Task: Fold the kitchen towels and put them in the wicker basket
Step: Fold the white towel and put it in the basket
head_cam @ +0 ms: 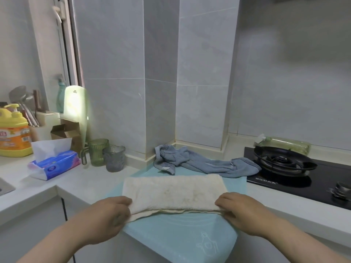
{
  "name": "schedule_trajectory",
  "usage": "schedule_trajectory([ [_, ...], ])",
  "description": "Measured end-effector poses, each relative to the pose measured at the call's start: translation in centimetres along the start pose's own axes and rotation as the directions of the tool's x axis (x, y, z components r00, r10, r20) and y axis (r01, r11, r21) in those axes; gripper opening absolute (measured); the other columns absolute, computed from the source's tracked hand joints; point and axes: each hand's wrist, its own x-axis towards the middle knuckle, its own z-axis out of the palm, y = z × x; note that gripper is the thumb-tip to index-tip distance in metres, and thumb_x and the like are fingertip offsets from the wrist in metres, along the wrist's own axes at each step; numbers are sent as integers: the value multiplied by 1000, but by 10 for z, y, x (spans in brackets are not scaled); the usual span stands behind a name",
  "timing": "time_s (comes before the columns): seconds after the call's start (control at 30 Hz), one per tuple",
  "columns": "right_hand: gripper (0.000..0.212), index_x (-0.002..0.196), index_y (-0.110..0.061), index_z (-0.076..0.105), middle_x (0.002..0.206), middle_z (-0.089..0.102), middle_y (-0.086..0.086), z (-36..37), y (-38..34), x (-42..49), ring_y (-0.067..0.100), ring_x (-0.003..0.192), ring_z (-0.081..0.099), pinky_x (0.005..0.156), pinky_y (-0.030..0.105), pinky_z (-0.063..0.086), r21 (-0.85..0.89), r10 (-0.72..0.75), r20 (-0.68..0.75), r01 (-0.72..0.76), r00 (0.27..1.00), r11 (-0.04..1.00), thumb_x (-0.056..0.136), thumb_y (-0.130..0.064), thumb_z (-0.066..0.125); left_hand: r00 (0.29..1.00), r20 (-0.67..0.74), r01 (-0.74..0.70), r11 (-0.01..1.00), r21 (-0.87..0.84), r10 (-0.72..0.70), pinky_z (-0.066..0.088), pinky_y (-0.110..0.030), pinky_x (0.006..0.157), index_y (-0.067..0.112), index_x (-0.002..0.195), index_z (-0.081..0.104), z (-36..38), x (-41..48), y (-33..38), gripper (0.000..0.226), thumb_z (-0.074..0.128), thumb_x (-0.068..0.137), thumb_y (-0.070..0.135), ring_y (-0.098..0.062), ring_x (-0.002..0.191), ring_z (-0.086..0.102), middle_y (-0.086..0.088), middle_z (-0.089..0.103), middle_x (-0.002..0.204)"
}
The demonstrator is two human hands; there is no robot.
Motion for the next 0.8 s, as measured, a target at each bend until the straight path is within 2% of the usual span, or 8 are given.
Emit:
schedule_trajectory([
  [0.13,22,107,-27,51,112,51,-9,0,-6,1,16,101,48,79,32,42,-63,26,21,-25,999,998,88,-18,44,999,34,-35,990,136,31,36,-16,104,22,111,68,2,4,-4,27,48,95,28,-5,127,47,15,48,143],
  [0.27,20,83,-28,41,100,54,-1,-4,-4,7,22,92,50,68,34,34,-60,55,37,-53,998,997,81,-9,47,999,-23,-19,978,210,25,44,-14,85,23,101,68,3,9,-21,23,47,92,24,-5,105,54,12,61,115],
  [0.33,23,83,-27,38,101,52,-1,-4,-4,8,19,91,45,66,31,31,-77,66,38,-62,997,995,81,-6,45,998,-47,-23,965,262,36,35,-7,69,22,97,66,1,14,-23,21,46,93,22,-6,100,53,10,60,109],
  [0.4,23,84,-26,37,103,51,-1,-3,-5,8,16,88,39,62,25,27,-61,82,28,-81,996,995,82,-4,43,997,-36,-57,951,305,72,27,-10,61,23,92,63,2,17,-19,17,46,93,20,-8,94,50,7,58,103],
  [0.47,22,87,-26,40,104,50,-3,-1,-4,7,13,88,35,62,19,26,-45,103,20,-102,994,994,84,-5,43,996,-43,-67,956,286,83,26,-13,62,26,89,57,8,17,-16,14,45,93,19,-10,91,47,7,56,99],
  [0.57,11,94,-25,53,93,41,-16,1,4,2,10,91,37,70,25,33,21,161,24,-162,987,987,90,-16,48,995,-102,-3,984,180,21,33,-15,71,35,95,52,12,13,-18,17,45,93,20,-6,95,48,17,50,96],
  [0.7,24,71,-41,50,85,39,-23,-4,14,0,0,84,44,69,8,33,171,267,53,-272,962,947,85,-29,66,998,-46,38,989,144,-32,37,-8,74,44,63,47,10,14,-25,36,58,89,22,3,90,50,20,53,89],
  [0.8,8,89,-34,72,83,42,-23,-8,18,0,0,83,49,65,4,31,162,274,60,-280,960,946,87,-30,66,998,37,54,990,127,-59,34,-5,70,42,55,49,9,17,-29,38,63,86,24,5,84,48,22,48,81],
])
